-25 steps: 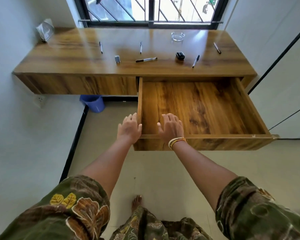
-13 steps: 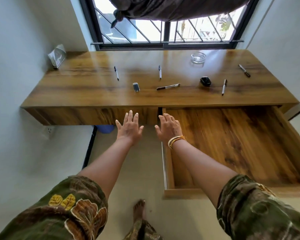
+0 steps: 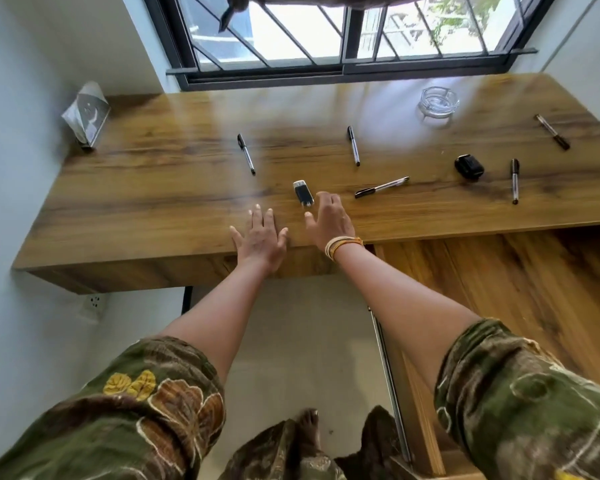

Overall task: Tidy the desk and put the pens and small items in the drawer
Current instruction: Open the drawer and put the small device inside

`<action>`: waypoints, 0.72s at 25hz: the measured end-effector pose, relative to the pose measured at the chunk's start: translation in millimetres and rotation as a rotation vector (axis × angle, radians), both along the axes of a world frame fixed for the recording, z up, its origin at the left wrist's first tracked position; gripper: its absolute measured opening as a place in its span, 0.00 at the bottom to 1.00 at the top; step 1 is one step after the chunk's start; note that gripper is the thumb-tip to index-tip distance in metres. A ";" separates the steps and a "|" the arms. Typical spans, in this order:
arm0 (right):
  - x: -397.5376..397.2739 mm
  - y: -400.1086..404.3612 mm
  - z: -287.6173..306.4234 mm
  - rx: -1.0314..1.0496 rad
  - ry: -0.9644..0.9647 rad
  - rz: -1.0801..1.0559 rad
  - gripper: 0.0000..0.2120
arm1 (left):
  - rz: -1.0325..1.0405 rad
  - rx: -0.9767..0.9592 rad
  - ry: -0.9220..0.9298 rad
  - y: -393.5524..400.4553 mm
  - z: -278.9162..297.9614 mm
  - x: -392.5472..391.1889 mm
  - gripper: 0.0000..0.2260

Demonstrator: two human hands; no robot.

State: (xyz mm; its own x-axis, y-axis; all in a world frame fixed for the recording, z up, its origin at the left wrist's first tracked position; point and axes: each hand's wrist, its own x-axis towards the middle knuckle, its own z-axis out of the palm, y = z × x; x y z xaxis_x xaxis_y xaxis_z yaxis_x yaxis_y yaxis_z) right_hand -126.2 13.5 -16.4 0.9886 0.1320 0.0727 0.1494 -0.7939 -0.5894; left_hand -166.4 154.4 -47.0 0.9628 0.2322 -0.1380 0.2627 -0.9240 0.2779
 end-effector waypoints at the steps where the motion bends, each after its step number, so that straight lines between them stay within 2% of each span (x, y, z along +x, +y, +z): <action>1: 7.9 4.9 0.0 0.012 0.018 -0.028 0.22 | 0.004 0.003 0.008 4.0 -4.0 4.6 0.29; 3: 23.0 15.2 -3.6 0.003 0.045 -0.081 0.24 | -0.008 0.046 0.027 12.5 -11.9 11.5 0.29; 6: 41.7 30.0 -7.2 -0.156 0.063 -0.151 0.26 | -0.037 0.104 0.028 17.2 -17.2 16.0 0.29; 9: 50.5 40.9 -8.7 -0.258 0.067 -0.172 0.23 | -0.034 0.110 0.011 15.8 -20.1 16.7 0.28; 14: 45.8 33.7 -10.6 -0.047 0.065 -0.234 0.18 | -0.018 0.126 -0.033 15.8 -23.3 15.8 0.26; 18: 8.8 -1.5 -13.1 0.057 -0.040 -0.235 0.15 | -0.033 0.132 0.026 12.6 -17.2 19.3 0.26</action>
